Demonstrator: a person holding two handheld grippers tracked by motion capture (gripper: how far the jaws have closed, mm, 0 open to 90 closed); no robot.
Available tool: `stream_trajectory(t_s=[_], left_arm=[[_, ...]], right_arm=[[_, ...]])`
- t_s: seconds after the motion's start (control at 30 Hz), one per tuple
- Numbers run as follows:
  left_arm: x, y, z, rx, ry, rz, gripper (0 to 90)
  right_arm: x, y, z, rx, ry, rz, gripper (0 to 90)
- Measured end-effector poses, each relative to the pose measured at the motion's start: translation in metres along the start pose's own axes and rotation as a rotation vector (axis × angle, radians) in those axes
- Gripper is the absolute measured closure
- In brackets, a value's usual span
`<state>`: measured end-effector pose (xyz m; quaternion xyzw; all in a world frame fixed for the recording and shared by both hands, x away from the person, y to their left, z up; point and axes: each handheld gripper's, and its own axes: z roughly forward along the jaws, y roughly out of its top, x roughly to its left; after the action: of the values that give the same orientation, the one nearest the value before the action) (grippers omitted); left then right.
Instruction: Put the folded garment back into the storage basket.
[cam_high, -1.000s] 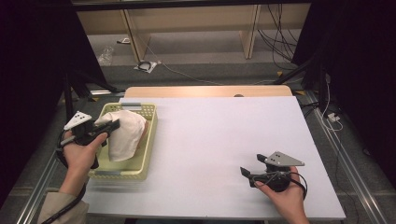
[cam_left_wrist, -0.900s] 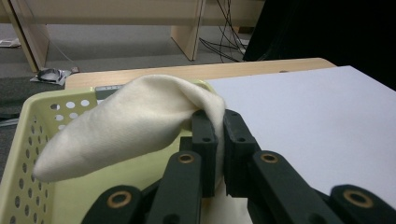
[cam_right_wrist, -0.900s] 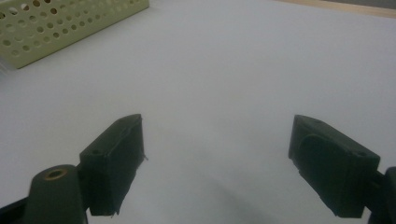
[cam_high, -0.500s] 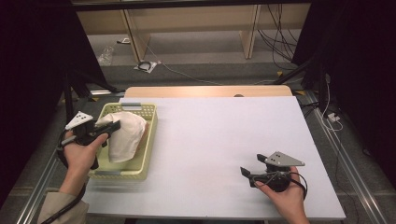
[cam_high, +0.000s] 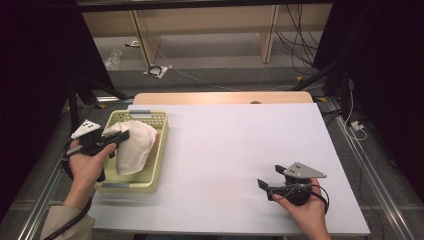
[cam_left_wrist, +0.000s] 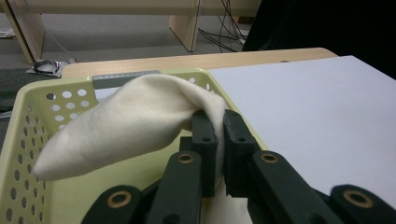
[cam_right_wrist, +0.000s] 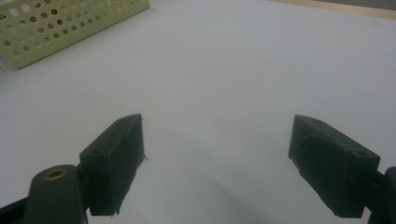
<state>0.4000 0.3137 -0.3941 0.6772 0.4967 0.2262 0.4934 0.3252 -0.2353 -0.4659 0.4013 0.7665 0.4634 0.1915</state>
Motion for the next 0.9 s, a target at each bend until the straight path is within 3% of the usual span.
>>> stream_trajectory(t_s=[0.9], left_arm=[[0.0037, -0.0038, 0.0054, 0.046, 0.005, 0.012, 84.4]], right_arm=[[0.0, 0.0001, 0.0, -0.001, -0.001, -0.003, 19.4]])
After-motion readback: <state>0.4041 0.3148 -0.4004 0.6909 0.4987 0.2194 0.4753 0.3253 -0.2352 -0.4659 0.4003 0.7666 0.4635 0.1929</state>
